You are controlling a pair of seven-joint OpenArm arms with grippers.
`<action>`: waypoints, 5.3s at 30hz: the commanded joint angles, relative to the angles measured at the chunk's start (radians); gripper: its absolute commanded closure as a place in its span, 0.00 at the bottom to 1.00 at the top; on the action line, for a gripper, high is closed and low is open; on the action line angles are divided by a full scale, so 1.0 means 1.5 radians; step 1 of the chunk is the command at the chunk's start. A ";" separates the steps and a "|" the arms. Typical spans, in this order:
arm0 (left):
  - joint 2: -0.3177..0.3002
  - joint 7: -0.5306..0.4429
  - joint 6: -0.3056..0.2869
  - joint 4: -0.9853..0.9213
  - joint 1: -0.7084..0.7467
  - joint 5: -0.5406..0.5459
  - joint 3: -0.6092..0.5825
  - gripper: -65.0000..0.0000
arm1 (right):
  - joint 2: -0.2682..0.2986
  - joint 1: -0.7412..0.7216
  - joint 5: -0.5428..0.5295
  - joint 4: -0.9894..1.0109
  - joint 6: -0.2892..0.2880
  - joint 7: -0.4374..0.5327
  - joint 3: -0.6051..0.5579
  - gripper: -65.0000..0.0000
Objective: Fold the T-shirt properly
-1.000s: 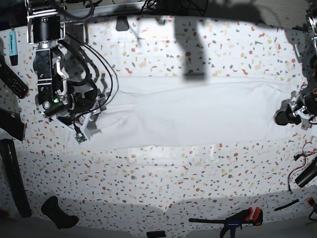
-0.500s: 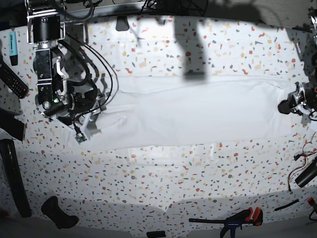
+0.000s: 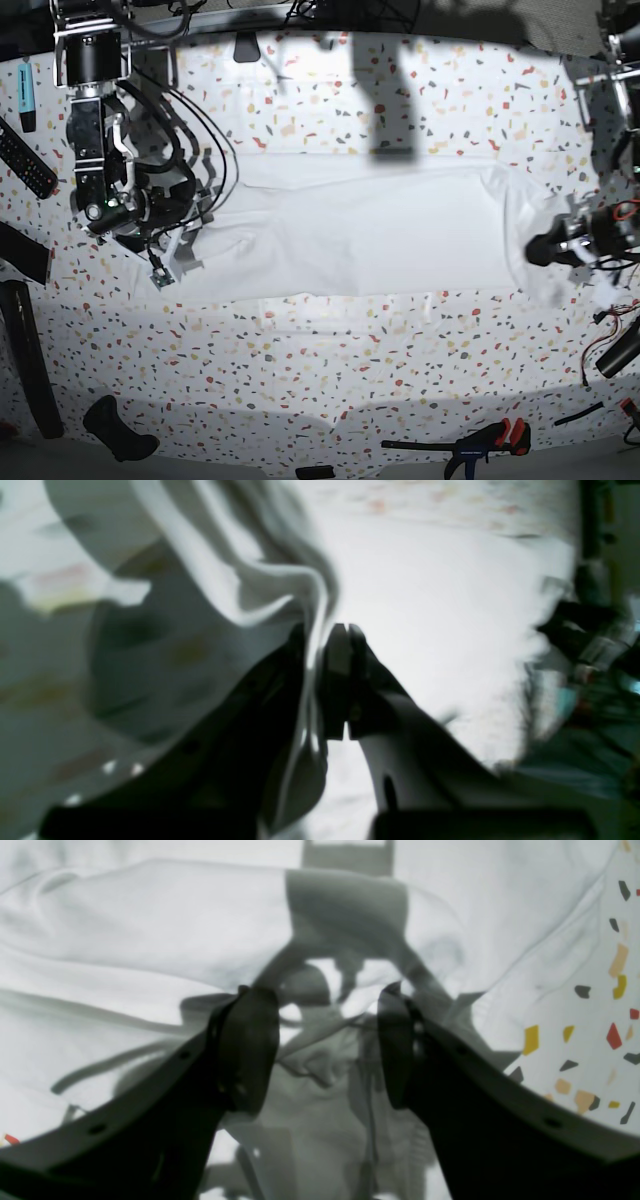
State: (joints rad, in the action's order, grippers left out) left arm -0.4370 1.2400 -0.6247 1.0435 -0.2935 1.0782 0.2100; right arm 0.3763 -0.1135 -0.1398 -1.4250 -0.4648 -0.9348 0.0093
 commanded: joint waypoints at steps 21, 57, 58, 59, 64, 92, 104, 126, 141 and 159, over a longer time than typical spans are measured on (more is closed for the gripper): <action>0.214 0.052 0.013 0.174 -0.014 -0.112 0.003 1.00 | 0.011 -0.002 0.034 -0.001 0.011 -0.029 0.003 0.49; 0.251 0.085 -0.013 0.174 0.045 0.102 -0.055 0.47 | 0.011 -0.017 0.034 -0.001 0.011 0.027 0.003 0.49; 0.258 0.086 -0.013 0.174 0.046 0.102 -0.055 0.47 | 0.011 -0.018 0.034 -0.001 0.011 0.027 0.003 0.49; 0.265 0.086 -0.013 0.174 0.047 0.102 -0.055 0.47 | 0.011 -0.021 0.034 -0.001 0.011 0.026 0.003 0.49; 0.264 0.104 -0.012 0.176 0.031 0.103 -0.054 0.48 | 0.011 -0.027 0.034 -0.001 0.011 0.024 0.003 0.49; 0.255 -0.087 -0.049 0.287 0.231 -0.216 -0.054 0.48 | 0.011 -0.028 0.033 -0.001 0.011 0.017 0.003 0.49; 0.212 -0.090 -0.049 0.287 0.257 -0.170 -0.053 0.48 | 0.050 -0.057 -0.057 -0.066 -0.007 -0.029 0.003 0.49; 0.212 -0.095 -0.049 0.287 0.257 -0.122 -0.053 0.48 | 0.111 -0.057 -0.351 -0.066 -0.070 -0.126 0.307 0.49; 0.212 -0.095 -0.049 0.287 0.257 -0.122 -0.053 0.48 | 0.111 -0.061 -0.400 0.216 -0.156 -0.047 0.312 0.49; 0.212 -0.095 -0.049 0.287 0.257 -0.122 -0.053 0.48 | 0.043 -0.061 -0.418 0.232 -0.156 -0.030 0.312 0.49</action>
State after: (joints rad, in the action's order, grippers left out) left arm -0.1139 1.1065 -0.6987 1.4616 0.0994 0.8768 0.1280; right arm 0.4282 -0.1909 -0.7628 -1.0668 -0.6788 -0.9680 0.4767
